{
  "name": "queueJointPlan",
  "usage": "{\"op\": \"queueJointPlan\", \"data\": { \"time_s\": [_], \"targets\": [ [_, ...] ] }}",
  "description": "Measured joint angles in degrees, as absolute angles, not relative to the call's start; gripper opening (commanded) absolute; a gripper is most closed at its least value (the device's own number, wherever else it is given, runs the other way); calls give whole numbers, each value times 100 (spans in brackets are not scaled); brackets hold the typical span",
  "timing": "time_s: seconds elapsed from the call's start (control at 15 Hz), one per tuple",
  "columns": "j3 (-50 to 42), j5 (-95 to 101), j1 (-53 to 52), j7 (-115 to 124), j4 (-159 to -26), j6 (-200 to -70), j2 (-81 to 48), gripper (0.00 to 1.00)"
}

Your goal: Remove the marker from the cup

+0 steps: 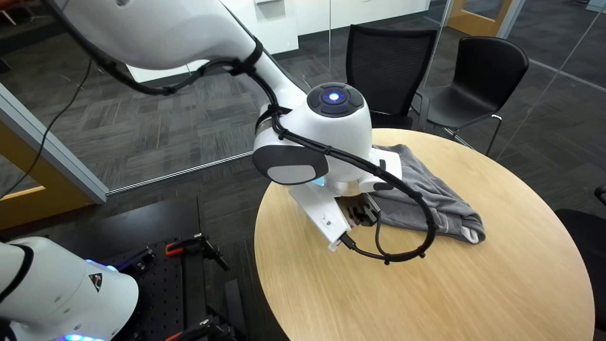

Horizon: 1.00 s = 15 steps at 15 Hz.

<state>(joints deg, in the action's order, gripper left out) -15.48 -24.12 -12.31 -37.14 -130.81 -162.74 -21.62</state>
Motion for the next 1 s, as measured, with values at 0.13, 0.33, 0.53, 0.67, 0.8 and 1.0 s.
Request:
{"op": "queueJointPlan", "data": {
  "time_s": [0.13, 0.33, 0.53, 0.67, 0.8, 1.0],
  "targets": [
    [-2154, -2105, -1838, -2842, -12858, -16195, -2495, 5],
    [-2574, -1794, -2359, -1837, -12436, -15832, -2894, 5],
    [-2011, -761, -1879, -724, -12028, -15520, -3074, 5],
    [-1588, -418, -1432, -381, -11786, -15282, -3172, 5],
    [-1260, -256, -1051, -239, -11547, -15087, -3310, 5],
    [-969, -186, -674, -184, -11197, -14854, -3586, 5]
  ]
}}
